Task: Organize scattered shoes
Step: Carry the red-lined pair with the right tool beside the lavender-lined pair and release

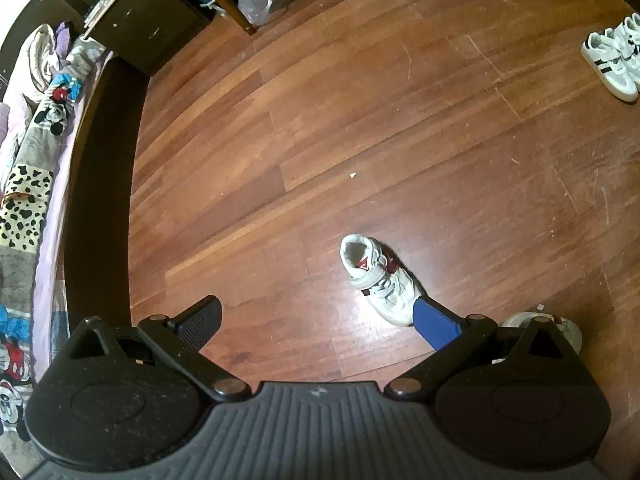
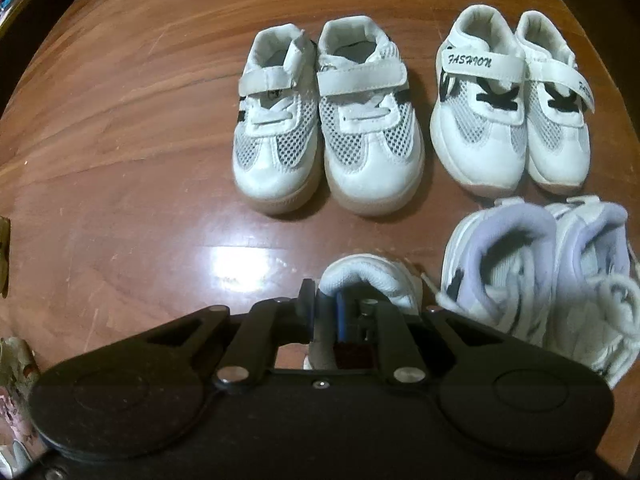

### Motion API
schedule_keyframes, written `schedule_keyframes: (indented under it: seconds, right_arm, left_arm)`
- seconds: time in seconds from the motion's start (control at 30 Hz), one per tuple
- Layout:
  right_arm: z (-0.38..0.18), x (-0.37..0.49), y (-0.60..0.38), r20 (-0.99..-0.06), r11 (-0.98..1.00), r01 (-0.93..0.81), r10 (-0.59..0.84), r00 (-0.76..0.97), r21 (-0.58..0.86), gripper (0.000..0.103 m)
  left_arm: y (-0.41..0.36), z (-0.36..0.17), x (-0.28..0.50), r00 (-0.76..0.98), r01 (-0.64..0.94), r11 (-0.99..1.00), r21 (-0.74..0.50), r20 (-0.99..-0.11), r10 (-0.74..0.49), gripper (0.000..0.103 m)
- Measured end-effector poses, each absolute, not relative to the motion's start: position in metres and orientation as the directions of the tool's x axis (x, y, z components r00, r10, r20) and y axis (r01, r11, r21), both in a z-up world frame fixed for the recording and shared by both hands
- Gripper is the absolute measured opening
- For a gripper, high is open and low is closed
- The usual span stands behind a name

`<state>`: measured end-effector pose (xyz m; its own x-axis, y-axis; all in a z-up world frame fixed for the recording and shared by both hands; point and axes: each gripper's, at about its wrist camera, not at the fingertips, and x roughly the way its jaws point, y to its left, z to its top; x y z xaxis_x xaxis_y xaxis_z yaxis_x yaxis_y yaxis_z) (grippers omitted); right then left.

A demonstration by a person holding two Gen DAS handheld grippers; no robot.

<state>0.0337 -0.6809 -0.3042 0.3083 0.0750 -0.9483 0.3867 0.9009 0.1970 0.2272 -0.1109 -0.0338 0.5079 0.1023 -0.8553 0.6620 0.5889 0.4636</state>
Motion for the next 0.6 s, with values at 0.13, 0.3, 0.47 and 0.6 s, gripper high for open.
schedule_keyframes:
  seconds: [0.13, 0.3, 0.47, 0.6]
  right_arm:
    - [-0.308, 0.041, -0.681, -0.955, 0.904, 0.388, 0.067, 0.29, 0.182, 0.015]
    - [-0.296, 0.037, -0.684, -0.955, 0.89, 0.417, 0.061, 0.291, 0.183, 0.027]
    - [-0.256, 0.011, -0.7, -0.93, 0.86, 0.464, 0.031, 0.366, 0.212, 0.034]
    - [-0.234, 0.009, -0.682, -0.915, 0.867, 0.436, 0.054, 0.401, 0.242, 0.037]
  left_arm:
    - [-0.112, -0.033, 0.227, 0.503, 0.664, 0.592, 0.457, -0.859, 0.1, 0.103]
    - [-0.108, -0.022, 0.221, 0.517, 0.653, 0.605, 0.456, -0.852, 0.083, 0.102]
    - [-0.097, -0.003, 0.21, 0.545, 0.639, 0.611, 0.468, -0.836, 0.07, 0.103]
    - [-0.085, 0.006, 0.2, 0.565, 0.621, 0.622, 0.477, -0.822, 0.067, 0.102]
